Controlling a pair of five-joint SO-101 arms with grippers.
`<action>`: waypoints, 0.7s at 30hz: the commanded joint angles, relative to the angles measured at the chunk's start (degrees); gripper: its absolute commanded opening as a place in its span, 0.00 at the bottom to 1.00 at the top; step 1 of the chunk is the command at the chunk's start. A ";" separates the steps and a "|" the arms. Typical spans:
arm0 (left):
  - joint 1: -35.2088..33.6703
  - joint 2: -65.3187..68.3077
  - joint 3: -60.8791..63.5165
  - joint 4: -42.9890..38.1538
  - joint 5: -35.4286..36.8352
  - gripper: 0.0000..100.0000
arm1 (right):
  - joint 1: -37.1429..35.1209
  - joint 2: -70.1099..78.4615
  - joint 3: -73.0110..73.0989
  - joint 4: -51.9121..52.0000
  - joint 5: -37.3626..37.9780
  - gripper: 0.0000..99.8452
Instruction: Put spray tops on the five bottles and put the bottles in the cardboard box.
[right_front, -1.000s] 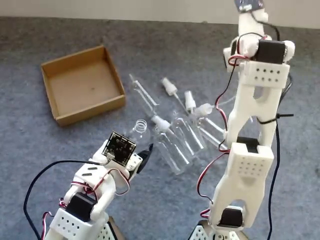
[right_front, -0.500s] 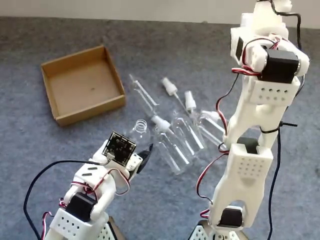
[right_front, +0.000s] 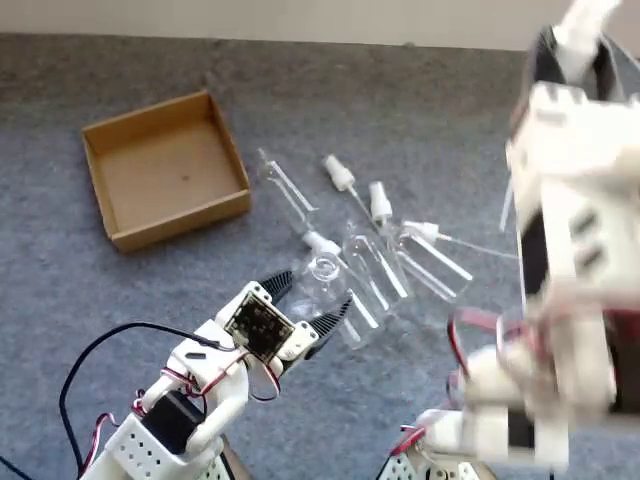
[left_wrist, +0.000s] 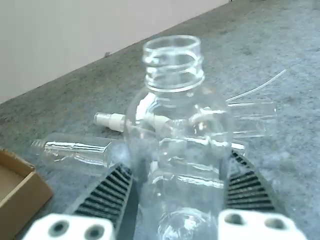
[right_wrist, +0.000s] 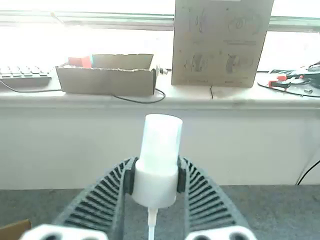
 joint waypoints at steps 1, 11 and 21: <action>3.65 -0.92 1.01 -3.08 0.53 0.07 | -0.75 -17.45 22.55 1.19 -0.53 0.02; 16.13 -0.92 1.01 -7.91 0.62 0.06 | -2.51 -39.34 62.29 -14.55 -2.02 0.02; 16.84 -0.84 1.01 -0.88 0.79 0.06 | -17.54 -56.84 90.24 -30.73 -6.59 0.02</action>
